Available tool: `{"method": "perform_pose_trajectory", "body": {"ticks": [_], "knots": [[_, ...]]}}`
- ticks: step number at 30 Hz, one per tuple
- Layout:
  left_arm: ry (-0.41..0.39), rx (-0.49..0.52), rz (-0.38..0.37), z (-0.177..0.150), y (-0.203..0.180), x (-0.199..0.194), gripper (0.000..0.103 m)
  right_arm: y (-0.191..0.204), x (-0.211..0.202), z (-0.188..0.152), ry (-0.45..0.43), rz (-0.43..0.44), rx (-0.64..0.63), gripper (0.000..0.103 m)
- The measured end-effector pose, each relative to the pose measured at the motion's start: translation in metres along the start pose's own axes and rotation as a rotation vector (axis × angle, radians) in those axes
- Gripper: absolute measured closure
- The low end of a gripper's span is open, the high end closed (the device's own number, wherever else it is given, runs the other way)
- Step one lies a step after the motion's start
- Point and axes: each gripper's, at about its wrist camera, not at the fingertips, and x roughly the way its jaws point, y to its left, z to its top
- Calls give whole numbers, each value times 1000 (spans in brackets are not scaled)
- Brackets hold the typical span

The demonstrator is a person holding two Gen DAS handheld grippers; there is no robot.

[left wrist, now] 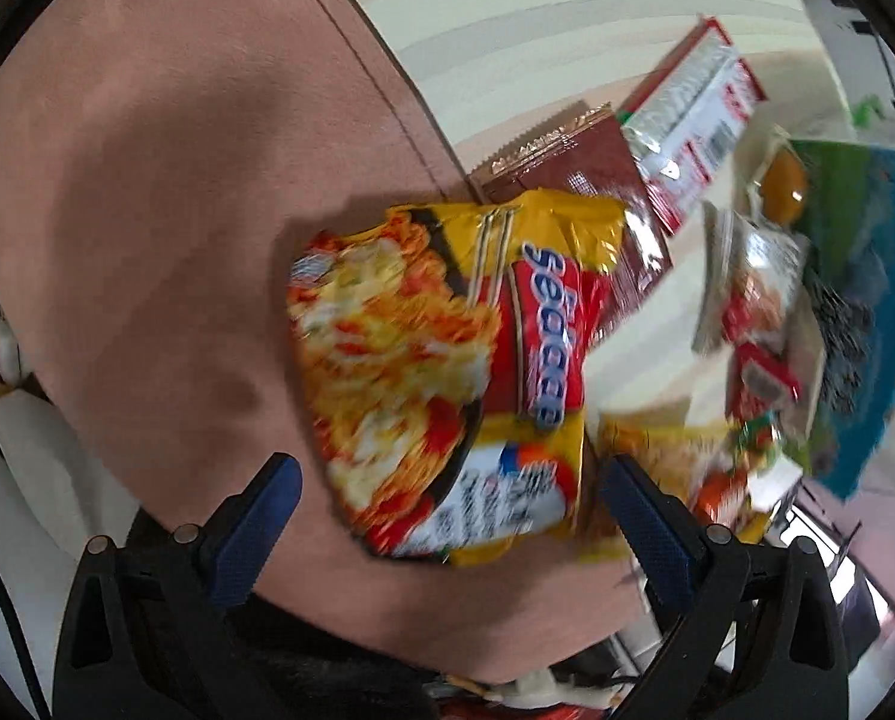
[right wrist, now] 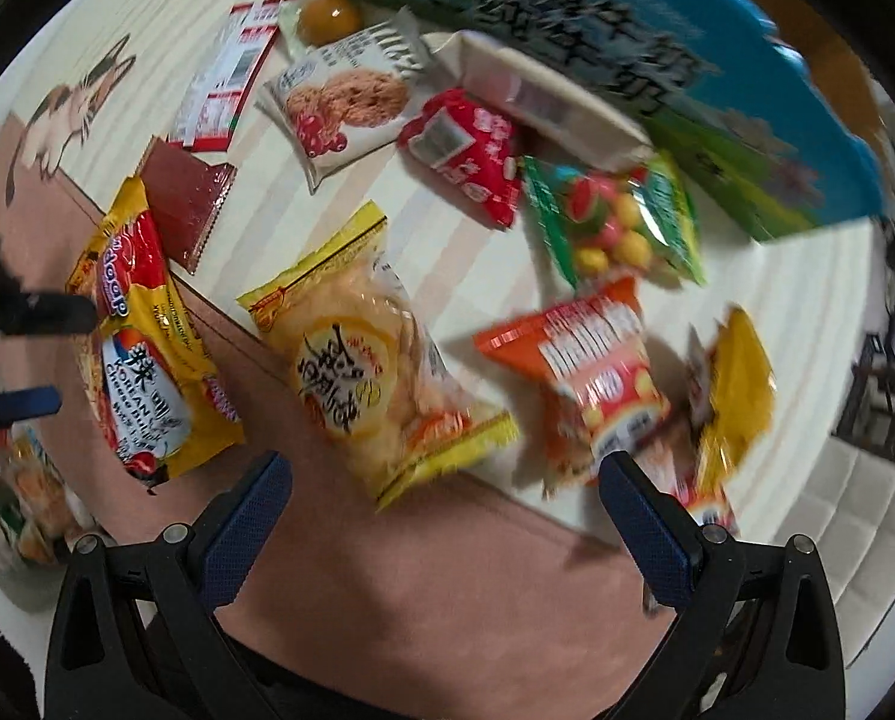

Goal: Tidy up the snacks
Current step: 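Grasp the Sedaap noodle pack with left tool while right tool grasps the yellow cracker bag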

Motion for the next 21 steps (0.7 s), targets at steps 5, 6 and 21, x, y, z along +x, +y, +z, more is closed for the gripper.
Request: {"method": "perform_pose_trajectory", "body": {"ticks": [5,6,21], "knots": [[-8,12,98,7,-19,22,0,12,13,19,-1,8,-118,0],[-19,28,130,7,-24,26,0,16,16,22,-5,-2,-151,0],[-207,567,525,-23,-58,37,11,55,73,32,53,33,-84,27]]}}
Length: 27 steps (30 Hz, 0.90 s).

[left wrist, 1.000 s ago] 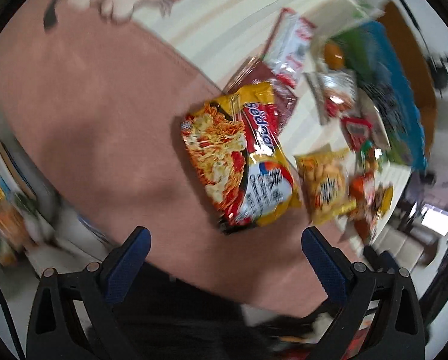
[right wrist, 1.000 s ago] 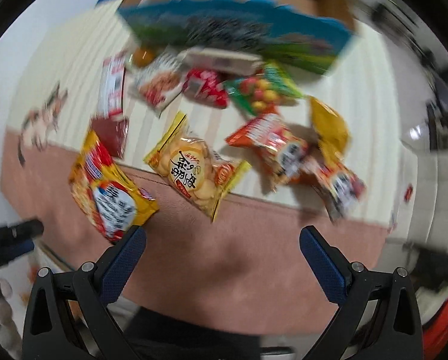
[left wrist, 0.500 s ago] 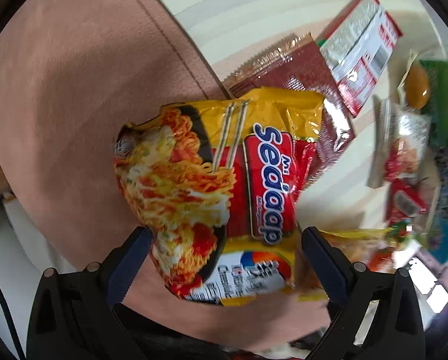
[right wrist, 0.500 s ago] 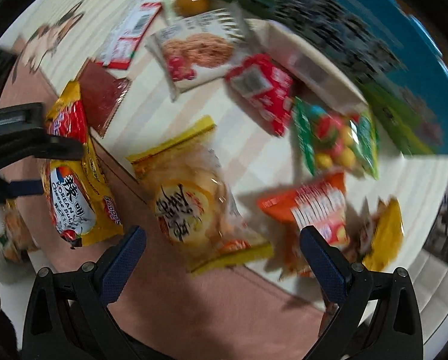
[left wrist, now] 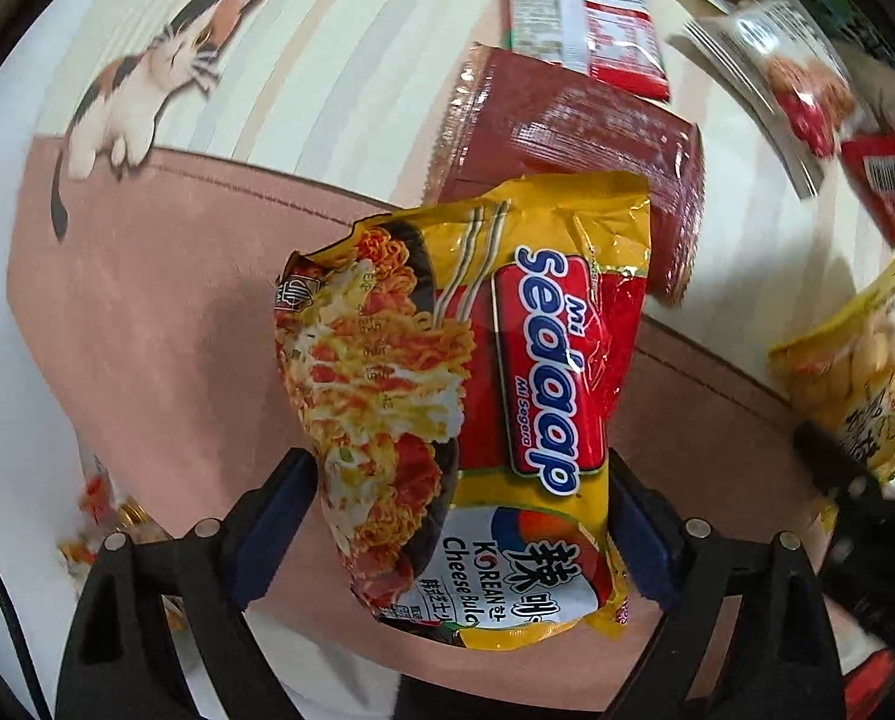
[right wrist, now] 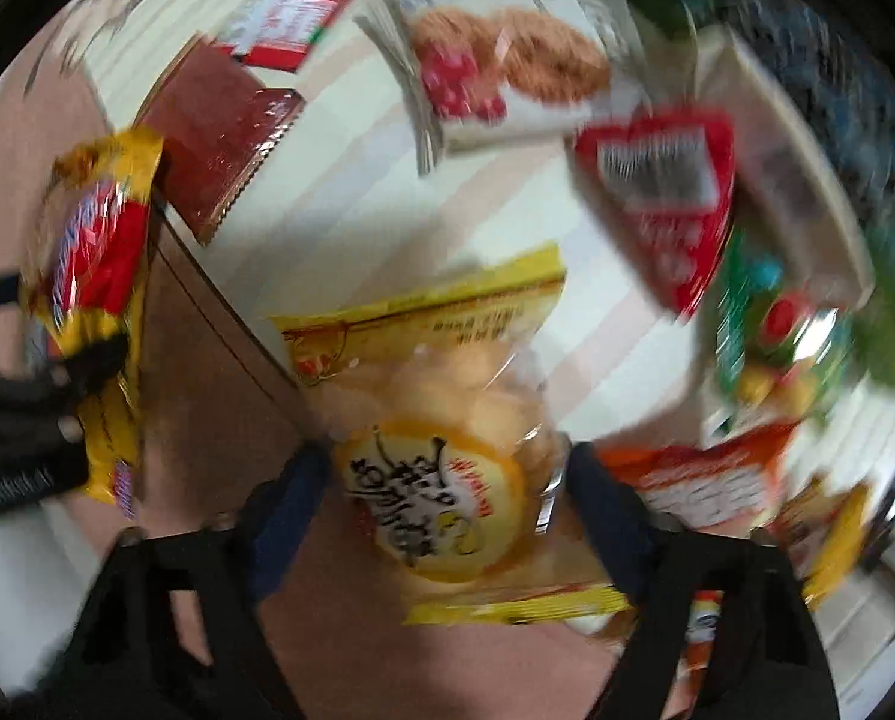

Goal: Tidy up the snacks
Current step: 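Grasp the Sedaap noodle pack with left tool while right tool grasps the yellow cracker bag, then carry both packs into the cardboard box and open both tools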

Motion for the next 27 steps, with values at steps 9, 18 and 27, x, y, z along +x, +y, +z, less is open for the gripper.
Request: {"method": "perform_pose_trajectory", "body": {"ticks": [9,18,27], "knots": [[-24,-28,-12,-22,-13,16,11,-55,11,-28,108,369,475,17],[-49,-58,-25,-40,14,4,18,-26,16,-11,123,197,418,18],[-113,-35,-10,-65,23,-12,18,-26,-1,-53,60,102,393,54]]}}
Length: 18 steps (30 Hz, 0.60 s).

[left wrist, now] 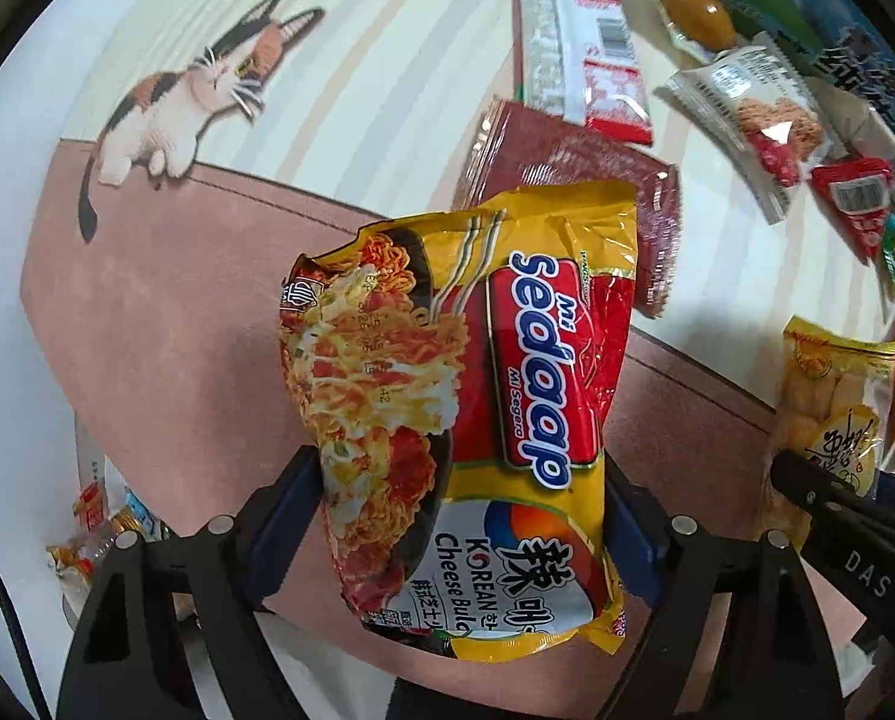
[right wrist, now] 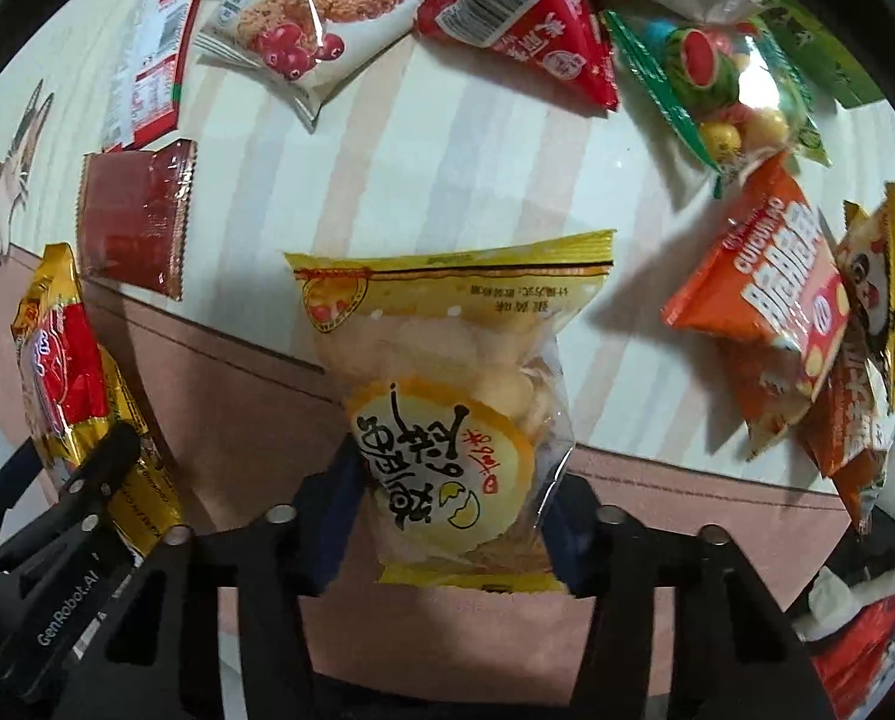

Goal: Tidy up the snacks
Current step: 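Carry both packs into the cardboard box and open both tools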

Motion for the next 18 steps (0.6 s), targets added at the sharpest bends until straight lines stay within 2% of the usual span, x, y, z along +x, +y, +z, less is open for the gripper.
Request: {"method": "perform_pose_trajectory", "body": {"ticks": [6,11,14,16,18], "knots": [[-58,66,-18,-21,-6,-28,18,-35,-36,-14,-6,110,41,58],[-120,128,-53,-16,-20,-72,18,-70,-72,-32,-48,225,80,58],[-160,162,-91,-3,-31,-104,18,-100,-107,-41,-98,277,112,58],[-184,185,-123,22,-50,-127,18,-118,-142,-39,-130,318,139,58],[-222,215,-157,38,-66,-154,18,-116,-185,-27,-178,348,167,58]]}}
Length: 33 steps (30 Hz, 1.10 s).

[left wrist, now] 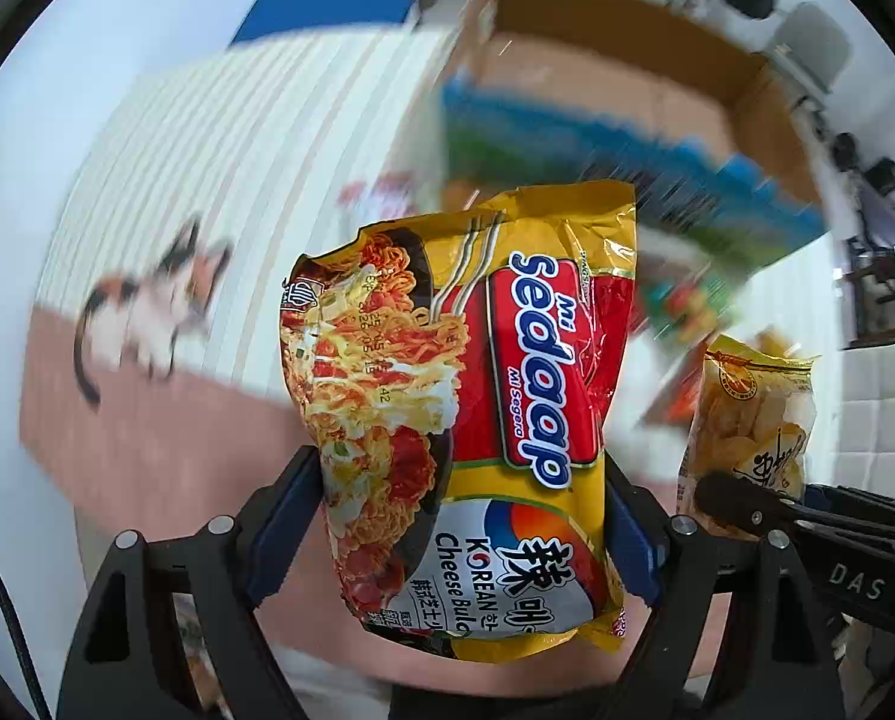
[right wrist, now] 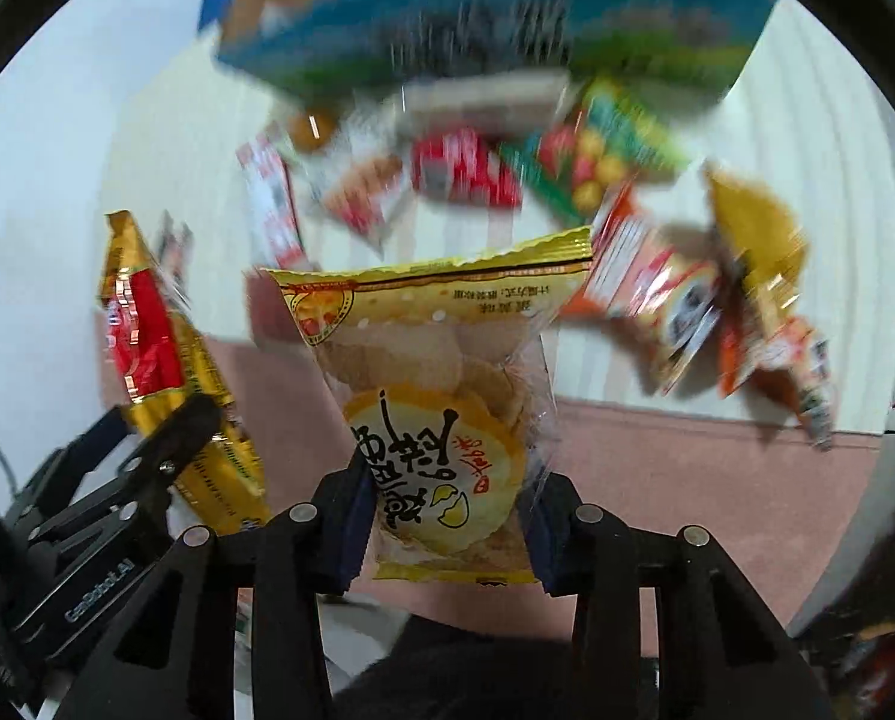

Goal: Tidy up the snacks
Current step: 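Carry both packs into the cardboard box and open both tools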

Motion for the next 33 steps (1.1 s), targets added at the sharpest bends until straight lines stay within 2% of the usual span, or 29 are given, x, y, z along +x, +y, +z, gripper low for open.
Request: {"method": "perform_pose_trajectory", "body": {"ticks": [5,6,9,11,16,20,25,33], "knots": [[-69,65,-62,76,-30,-30,18,-3,-71,44,-115,49,29,58],[-77,75,-67,88,-34,-32,18,16,-54,70,-133,45,31,58],[-89,97,-77,139,-48,-35,18,24,-52,122,-188,17,38,58],[-82,107,-70,177,-57,-26,18,23,-47,155,-196,6,48,58],[-39,150,-55,247,-77,13,18,7,-25,223,-181,-18,66,58],[27,184,-41,284,-100,50,18,-12,-4,264,-153,-21,92,58],[128,221,-68,311,-120,98,18,-28,29,303,-125,-27,122,58],[210,216,-88,328,-129,136,18,-42,53,329,-83,-55,128,58]]}}
